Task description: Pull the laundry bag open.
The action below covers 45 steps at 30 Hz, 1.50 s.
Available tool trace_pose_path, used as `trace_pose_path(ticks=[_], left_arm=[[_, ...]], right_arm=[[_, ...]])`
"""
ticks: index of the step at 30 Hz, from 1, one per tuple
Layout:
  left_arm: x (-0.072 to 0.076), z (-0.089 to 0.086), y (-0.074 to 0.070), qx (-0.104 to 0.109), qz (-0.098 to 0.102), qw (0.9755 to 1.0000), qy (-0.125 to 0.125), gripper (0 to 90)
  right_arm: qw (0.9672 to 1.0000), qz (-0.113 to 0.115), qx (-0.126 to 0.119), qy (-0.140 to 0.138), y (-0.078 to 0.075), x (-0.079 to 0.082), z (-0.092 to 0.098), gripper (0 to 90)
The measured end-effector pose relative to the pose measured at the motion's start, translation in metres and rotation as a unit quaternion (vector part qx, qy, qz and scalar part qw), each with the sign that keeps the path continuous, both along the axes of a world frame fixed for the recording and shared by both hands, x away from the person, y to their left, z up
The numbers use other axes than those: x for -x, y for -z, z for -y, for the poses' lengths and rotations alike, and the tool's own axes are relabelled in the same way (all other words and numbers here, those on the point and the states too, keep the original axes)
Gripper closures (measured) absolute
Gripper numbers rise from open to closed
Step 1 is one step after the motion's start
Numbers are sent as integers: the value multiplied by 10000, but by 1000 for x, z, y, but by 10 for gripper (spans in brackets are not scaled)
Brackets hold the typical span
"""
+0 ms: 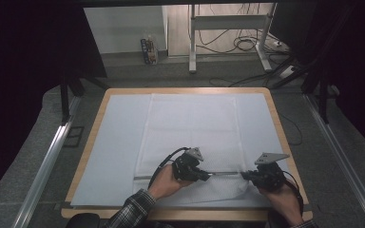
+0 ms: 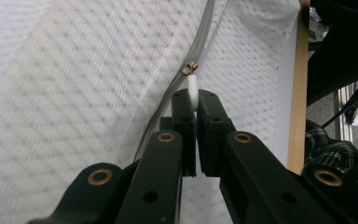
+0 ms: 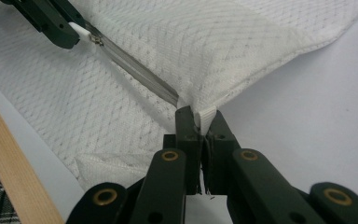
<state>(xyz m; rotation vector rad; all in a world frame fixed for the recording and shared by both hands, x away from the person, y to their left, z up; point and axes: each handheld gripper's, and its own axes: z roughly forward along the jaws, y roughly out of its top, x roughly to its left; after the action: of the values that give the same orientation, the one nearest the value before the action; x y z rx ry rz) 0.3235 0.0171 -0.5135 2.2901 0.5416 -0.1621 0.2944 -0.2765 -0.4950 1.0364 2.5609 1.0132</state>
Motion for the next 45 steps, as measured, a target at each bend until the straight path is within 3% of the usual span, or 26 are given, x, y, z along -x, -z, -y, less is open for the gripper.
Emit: trace_pose_path(ticks=[45], left_arm=[[12,-52,4,180,-143,9988,-443,877]], right_arm=[[10000,56,51,1,1,2,-1,857]])
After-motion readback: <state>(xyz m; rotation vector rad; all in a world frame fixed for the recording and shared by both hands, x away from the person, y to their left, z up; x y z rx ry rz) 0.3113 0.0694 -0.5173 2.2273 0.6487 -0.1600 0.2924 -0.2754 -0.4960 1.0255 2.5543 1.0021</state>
